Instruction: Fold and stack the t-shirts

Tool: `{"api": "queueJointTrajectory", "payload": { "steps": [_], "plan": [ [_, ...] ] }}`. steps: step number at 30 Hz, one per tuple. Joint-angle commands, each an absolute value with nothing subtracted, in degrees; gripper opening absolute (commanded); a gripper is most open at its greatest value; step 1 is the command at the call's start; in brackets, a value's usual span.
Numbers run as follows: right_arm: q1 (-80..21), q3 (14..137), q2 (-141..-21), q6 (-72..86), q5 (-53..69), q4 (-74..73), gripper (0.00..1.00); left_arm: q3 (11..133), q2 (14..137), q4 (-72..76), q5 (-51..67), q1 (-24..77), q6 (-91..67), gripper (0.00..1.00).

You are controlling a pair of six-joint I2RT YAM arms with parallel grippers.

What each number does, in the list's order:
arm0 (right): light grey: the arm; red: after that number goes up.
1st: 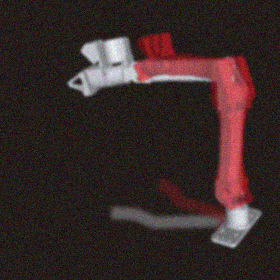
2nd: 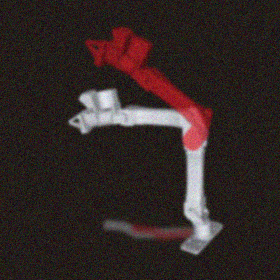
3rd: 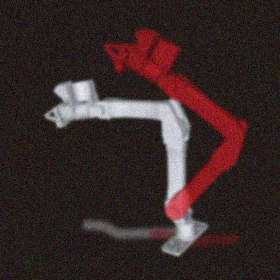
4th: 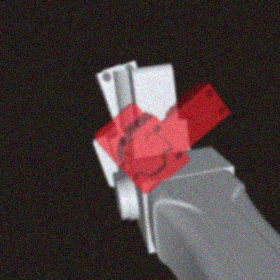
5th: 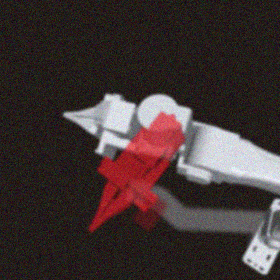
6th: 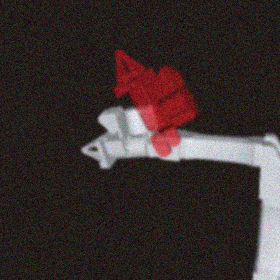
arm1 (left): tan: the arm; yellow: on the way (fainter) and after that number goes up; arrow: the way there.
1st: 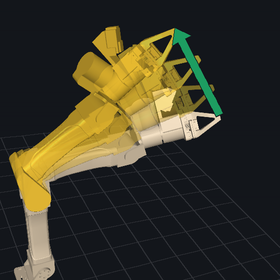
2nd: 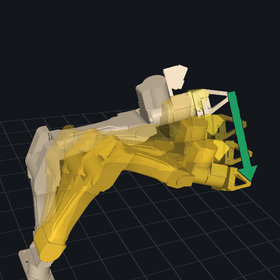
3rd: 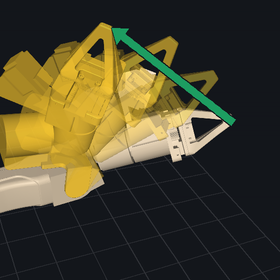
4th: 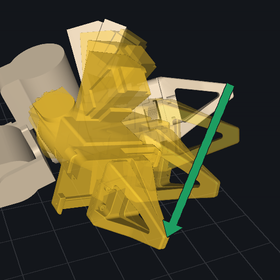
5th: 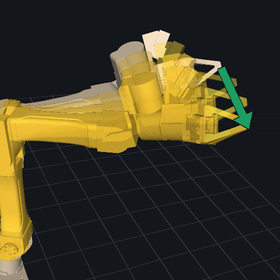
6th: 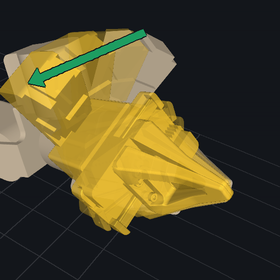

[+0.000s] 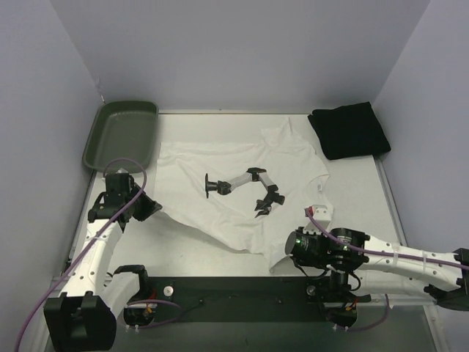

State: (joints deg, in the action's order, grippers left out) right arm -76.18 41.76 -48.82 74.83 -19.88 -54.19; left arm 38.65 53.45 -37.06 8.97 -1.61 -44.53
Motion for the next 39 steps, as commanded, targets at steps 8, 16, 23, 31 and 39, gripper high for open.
{"api": "queueJointTrajectory", "payload": {
  "steps": [8,16,23,31,39],
  "plan": [
    [-65.9,48.6,-39.8,67.2,-30.0,-70.8,0.00,42.0,53.0,-37.1,12.0,-5.3,-40.3,0.00],
    [-60.6,53.0,-41.7,61.8,-31.3,-71.2,0.00,42.0,51.9,-38.3,14.1,-8.0,-38.4,0.00],
    [-53.3,54.8,-44.7,53.0,-29.5,-64.3,0.00,42.8,53.2,-37.2,14.7,-9.2,-38.6,0.00],
    [-41.2,56.3,-52.3,40.1,-19.8,-53.0,0.00,44.7,56.6,-34.5,14.2,-9.4,-39.8,0.00],
    [-30.9,60.8,-61.9,30.9,-9.3,-44.5,0.00,44.5,58.8,-32.6,13.6,-9.4,-41.0,0.00]
  ]
}}
